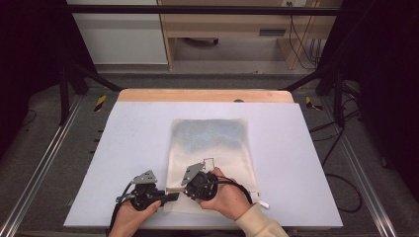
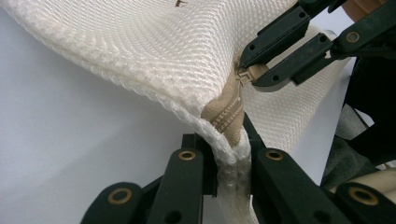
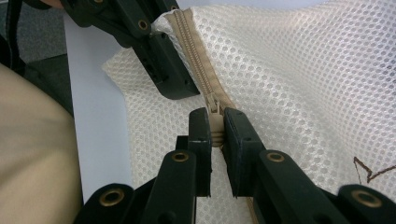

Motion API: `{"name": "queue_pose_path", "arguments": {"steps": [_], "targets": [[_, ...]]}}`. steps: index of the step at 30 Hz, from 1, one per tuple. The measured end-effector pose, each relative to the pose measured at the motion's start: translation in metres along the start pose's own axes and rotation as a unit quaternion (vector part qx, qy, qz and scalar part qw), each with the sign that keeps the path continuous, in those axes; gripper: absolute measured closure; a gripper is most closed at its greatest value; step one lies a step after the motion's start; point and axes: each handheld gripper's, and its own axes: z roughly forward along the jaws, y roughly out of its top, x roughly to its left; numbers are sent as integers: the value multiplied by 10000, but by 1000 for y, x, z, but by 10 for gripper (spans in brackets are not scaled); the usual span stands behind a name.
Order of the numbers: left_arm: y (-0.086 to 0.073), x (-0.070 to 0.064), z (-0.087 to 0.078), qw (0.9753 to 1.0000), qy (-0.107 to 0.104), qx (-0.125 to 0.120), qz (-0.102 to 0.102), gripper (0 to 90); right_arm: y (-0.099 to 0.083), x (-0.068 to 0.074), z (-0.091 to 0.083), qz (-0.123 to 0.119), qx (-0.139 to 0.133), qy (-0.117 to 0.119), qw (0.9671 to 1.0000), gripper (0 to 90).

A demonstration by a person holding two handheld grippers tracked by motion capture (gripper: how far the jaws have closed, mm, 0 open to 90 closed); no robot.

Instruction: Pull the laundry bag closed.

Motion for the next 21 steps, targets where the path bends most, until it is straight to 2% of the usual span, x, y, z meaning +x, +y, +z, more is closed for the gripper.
{"name": "queue_pose_path", "arguments": {"steps": [10, 21], "targets": [[0, -1, 0, 10000, -11, 25, 18, 834, -8, 0, -2, 64, -16, -68, 10000, 819], [0, -3, 1, 10000, -15, 46, 81, 831, -19, 2, -7, 220, -191, -172, 9994, 818]]}}
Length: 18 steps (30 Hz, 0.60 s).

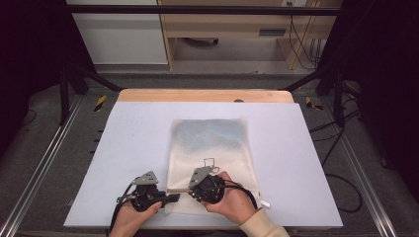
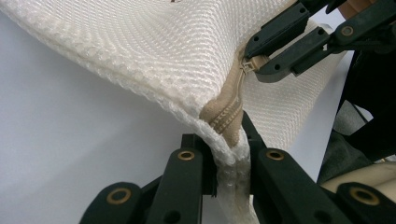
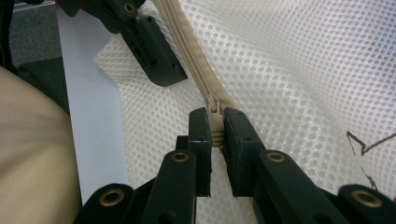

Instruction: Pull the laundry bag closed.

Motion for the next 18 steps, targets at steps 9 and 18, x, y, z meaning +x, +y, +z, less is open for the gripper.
{"name": "queue_pose_path", "arguments": {"steps": [9, 18], "targets": [[-1, -2, 1, 10000, -20, 28, 13, 829, -7, 3, -3, 25, -96, -69, 9999, 818], [-1, -1, 1, 10000, -32, 12, 0, 828, -16, 1, -8, 139, -110, -167, 9997, 818]]}}
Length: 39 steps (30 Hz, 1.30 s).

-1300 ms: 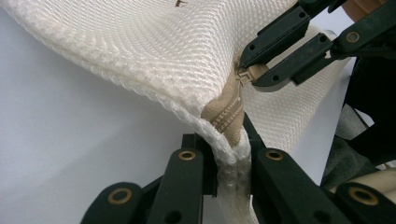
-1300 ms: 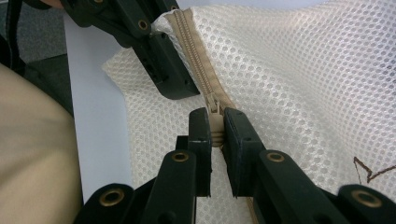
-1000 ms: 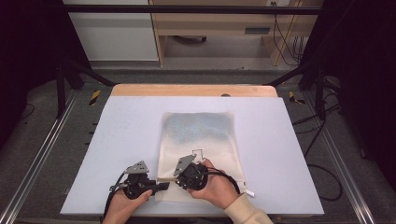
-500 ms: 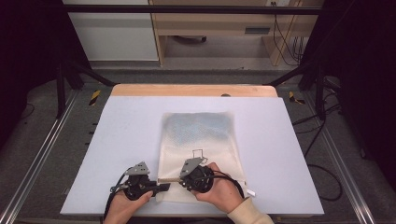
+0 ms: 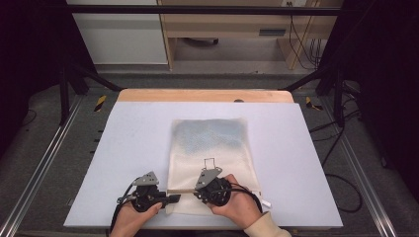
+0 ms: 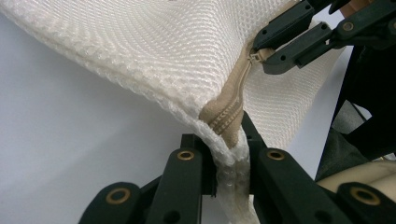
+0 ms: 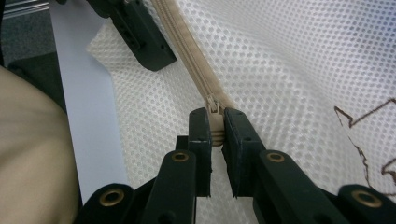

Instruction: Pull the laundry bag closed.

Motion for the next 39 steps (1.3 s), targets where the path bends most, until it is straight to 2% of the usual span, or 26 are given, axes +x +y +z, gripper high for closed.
{"name": "queue_pose_path", "arguments": {"steps": [39], "targets": [[0, -3, 1, 10000, -47, -15, 36, 825, -29, -7, -29, 336, -115, -288, 9990, 816]]}}
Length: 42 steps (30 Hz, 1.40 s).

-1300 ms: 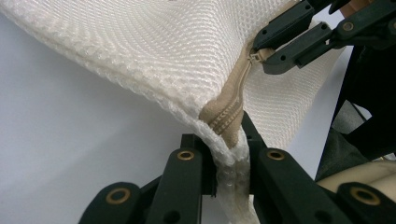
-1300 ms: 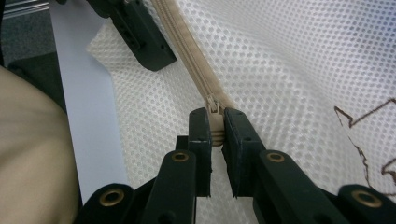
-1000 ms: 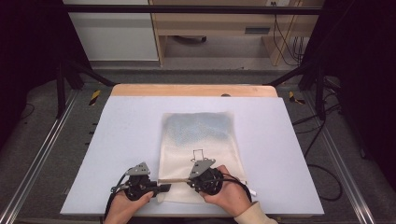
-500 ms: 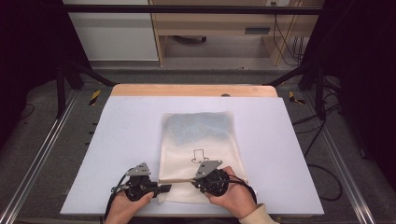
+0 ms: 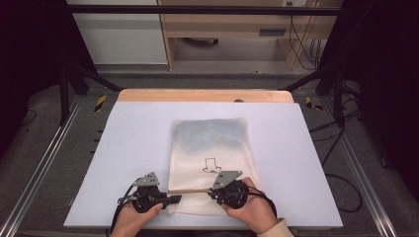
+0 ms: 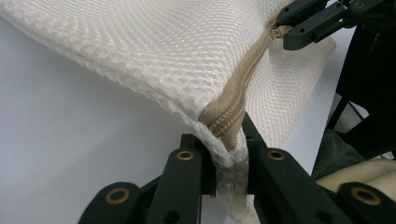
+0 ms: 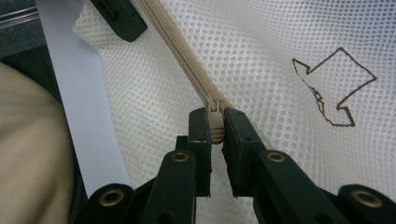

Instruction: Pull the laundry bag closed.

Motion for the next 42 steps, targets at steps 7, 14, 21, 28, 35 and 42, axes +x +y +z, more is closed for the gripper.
{"name": "queue_pose_path", "arguments": {"steps": [7, 14, 21, 28, 35, 42], "targets": [[0, 0, -1, 10000, 8, -32, -18, 825, -5, -2, -5, 89, 0, -72, 9999, 816], [0, 0, -1, 10000, -4, -31, -28, 825, -10, -3, -11, 149, -42, -160, 9998, 816], [0, 0, -1, 10000, -9, -37, -35, 825, -14, -5, -15, 219, -63, -255, 9994, 816], [0, 0, -1, 10000, -12, -45, -40, 826, -18, -5, -18, 259, -79, -288, 9992, 816], [0, 0, -1, 10000, -6, -38, -34, 826, -21, -4, -21, 275, -94, -319, 9991, 816], [0, 0, -1, 10000, -9, -43, -39, 825, -24, -7, -23, 351, -96, -345, 9987, 815]]}}
